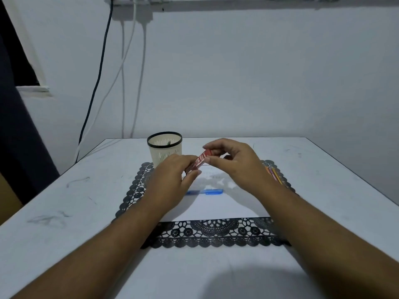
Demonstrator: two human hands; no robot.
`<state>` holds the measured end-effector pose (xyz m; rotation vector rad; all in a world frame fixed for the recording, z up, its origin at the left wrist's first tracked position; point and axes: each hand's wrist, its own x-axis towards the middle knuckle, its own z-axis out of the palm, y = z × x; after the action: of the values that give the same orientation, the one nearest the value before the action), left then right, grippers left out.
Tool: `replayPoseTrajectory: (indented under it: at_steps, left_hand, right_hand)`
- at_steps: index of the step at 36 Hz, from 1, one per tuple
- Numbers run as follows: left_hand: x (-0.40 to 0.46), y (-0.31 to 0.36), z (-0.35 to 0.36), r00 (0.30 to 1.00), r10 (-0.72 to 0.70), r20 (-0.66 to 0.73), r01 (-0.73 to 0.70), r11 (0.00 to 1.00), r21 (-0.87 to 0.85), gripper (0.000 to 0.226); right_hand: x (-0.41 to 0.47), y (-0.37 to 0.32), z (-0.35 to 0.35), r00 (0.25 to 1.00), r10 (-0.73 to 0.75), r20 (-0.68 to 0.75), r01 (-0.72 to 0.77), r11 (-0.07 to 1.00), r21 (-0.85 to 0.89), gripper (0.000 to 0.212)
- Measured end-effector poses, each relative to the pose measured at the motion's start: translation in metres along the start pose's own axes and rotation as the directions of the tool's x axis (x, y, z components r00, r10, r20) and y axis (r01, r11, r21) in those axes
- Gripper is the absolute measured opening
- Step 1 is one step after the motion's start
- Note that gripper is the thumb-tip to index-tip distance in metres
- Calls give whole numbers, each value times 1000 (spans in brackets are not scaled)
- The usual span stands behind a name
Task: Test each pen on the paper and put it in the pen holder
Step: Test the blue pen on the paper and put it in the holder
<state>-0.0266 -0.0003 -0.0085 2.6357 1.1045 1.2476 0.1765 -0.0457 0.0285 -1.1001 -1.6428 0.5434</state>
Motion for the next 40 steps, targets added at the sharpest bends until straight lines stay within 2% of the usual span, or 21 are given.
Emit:
replayPoseTrajectory:
  at_steps: [5, 14, 22, 25, 28, 31, 34, 37, 40]
  left_hand:
    - [-2, -5, 2, 999, 26, 34, -25, 1000, -12, 22]
    - [-1, -3, -3, 999, 52, 3, -52, 998, 38, 22]
    - [1, -6, -11, 997, 74, -29, -71, 992, 107, 25]
    - [2, -8, -15, 997, 61, -50, -59, 997, 44, 31]
    - [1, -5, -18, 997, -57, -59, 46, 984, -169, 32]
    - [1, -1, -20, 980, -197, 2, 176, 874, -453, 26]
    - [2, 4, -20, 967, -248, 59, 229, 739, -633, 26]
    - [2, 6, -21, 965, -254, 63, 223, 675, -703, 24]
    - [2, 6, -21, 968, -245, 53, 212, 685, -697, 20]
  right_hand:
    - [-2, 6, -4, 1000, 2, 27, -2, 1000, -9, 14]
    - [-1, 5, -2, 998, 53, -36, -47, 987, 155, 14]
    - [-1, 7, 9, 940, 340, 31, -338, 912, 232, 11]
    - [-1, 6, 15, 885, 461, 62, -444, 799, 405, 11]
    - [-1, 6, 21, 817, 557, 151, -528, 617, 583, 8]
    - [-1, 6, 24, 768, 583, 266, -585, 469, 661, 8]
    - [-2, 9, 24, 733, 578, 359, -620, 351, 701, 9]
    - [-2, 9, 28, 706, 579, 408, -639, 270, 721, 10]
    - [-2, 9, 32, 689, 578, 438, -655, 236, 718, 12]
